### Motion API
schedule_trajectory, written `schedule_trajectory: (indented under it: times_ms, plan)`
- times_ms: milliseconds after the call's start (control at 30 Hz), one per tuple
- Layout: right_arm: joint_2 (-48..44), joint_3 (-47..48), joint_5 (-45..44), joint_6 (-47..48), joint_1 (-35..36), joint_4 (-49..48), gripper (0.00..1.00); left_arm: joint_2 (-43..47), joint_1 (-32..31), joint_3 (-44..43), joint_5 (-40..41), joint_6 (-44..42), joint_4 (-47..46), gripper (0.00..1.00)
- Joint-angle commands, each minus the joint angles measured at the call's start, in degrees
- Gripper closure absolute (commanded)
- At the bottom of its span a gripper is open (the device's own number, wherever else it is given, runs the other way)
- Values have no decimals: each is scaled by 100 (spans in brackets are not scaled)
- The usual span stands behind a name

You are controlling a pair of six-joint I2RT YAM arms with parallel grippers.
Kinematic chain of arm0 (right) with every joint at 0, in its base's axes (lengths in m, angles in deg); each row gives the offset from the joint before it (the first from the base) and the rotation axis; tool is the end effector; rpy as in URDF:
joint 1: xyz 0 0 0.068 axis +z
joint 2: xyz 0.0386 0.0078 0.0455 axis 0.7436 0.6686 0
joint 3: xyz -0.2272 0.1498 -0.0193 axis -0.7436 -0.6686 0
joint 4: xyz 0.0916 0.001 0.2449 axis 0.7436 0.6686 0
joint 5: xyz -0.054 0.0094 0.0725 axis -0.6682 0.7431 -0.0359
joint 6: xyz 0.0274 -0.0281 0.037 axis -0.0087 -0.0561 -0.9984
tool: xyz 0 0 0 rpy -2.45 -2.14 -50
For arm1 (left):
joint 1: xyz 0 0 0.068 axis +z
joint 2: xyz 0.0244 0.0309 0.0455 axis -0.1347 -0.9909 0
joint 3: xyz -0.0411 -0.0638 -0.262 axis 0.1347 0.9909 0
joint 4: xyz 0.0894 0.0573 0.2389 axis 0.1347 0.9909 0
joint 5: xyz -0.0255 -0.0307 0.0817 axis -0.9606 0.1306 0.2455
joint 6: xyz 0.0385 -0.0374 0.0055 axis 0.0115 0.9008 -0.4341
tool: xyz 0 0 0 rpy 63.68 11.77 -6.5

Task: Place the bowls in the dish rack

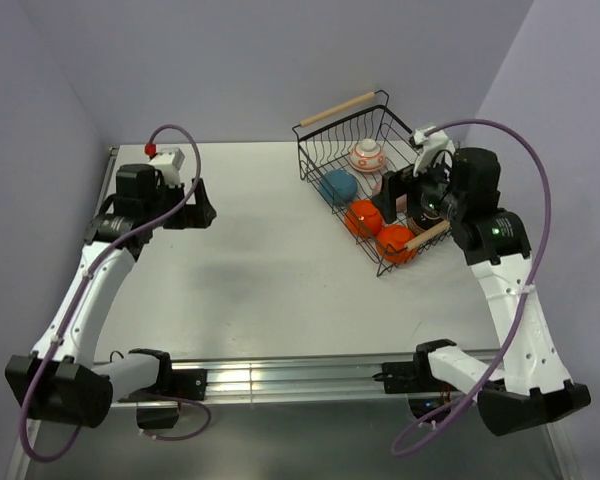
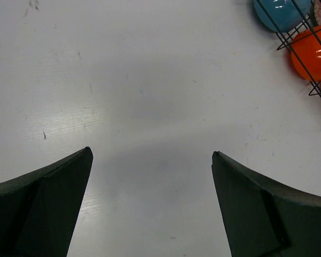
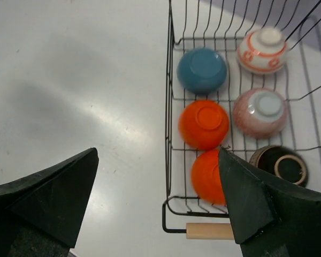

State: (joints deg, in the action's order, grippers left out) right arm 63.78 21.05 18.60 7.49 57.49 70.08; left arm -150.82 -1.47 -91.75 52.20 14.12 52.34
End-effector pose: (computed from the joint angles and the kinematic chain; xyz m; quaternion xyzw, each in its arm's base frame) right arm 0.1924 0.0451 0.4420 -0.2355 0.7809 0.1508 0.5585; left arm 0.2510 -0.0476 0.3479 0.0277 0.8859 -0.1667 0.4319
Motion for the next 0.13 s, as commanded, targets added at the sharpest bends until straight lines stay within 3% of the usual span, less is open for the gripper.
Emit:
schedule_trajectory:
  times_ms: [0, 100]
  plan:
    - [-18, -170, 146, -436, -31, -22, 0, 443, 16, 194, 39, -129, 45, 0]
    - [-1, -92, 94, -401, -31, -48, 0, 602, 25, 212, -40, -173, 159, 1]
